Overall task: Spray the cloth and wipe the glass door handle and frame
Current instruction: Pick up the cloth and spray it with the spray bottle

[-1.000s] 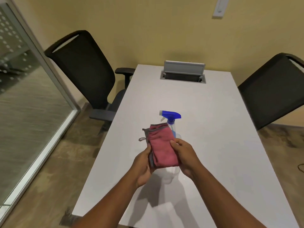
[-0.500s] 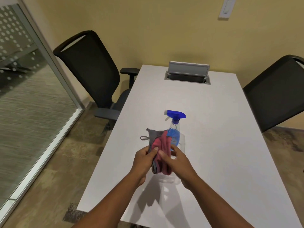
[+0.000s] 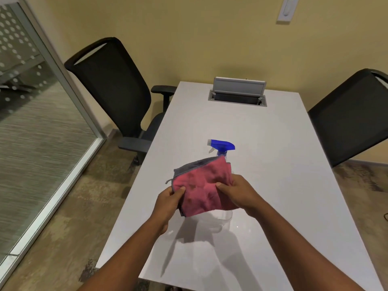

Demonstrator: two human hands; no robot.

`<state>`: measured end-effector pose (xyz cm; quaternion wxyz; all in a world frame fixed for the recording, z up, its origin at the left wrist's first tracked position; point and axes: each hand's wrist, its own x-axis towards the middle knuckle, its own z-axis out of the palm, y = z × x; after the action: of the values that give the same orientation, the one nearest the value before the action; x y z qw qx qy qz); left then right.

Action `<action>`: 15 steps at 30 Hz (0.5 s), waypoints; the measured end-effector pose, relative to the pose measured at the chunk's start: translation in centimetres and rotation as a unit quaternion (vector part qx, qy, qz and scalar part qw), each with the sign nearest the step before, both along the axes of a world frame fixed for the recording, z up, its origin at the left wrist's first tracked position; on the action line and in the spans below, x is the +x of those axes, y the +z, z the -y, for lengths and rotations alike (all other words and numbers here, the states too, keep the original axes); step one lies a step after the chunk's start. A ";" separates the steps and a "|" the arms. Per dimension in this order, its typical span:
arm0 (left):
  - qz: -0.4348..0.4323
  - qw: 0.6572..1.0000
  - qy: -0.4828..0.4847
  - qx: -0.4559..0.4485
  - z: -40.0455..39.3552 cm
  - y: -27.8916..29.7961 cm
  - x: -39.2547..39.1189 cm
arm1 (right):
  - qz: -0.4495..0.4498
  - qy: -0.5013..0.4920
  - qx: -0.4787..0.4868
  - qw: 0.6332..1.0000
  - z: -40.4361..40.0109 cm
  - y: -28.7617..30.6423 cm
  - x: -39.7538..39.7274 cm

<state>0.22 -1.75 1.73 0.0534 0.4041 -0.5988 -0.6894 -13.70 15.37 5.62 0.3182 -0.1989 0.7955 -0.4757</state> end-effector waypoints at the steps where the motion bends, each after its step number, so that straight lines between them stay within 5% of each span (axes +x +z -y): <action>1: 0.026 0.999 -0.020 -0.041 0.2 0.0 -0.1 | -0.018 0.033 0.017 0.999 0.2 0.5 -0.3; 4: 0.089 0.972 -0.086 -0.197 0.7 1.2 -0.4 | -0.088 0.139 0.079 0.983 0.8 2.1 -1.1; 7: 0.012 0.927 -0.171 -0.332 1.0 2.4 -0.9 | -0.160 0.246 0.139 0.946 1.7 3.9 -1.7; 11: -0.005 0.915 -0.278 -0.294 1.2 3.1 -2.1 | -0.219 0.373 0.214 0.876 3.7 6.8 -2.2; 15: -0.077 0.948 -0.261 -0.165 1.4 2.6 -2.7 | -0.234 0.441 0.246 0.831 5.4 9.2 -2.7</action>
<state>-2.52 -3.12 4.33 -0.0164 0.1648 -0.7824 -0.6003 -16.36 9.98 14.80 0.3369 -0.5491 0.7648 -0.0133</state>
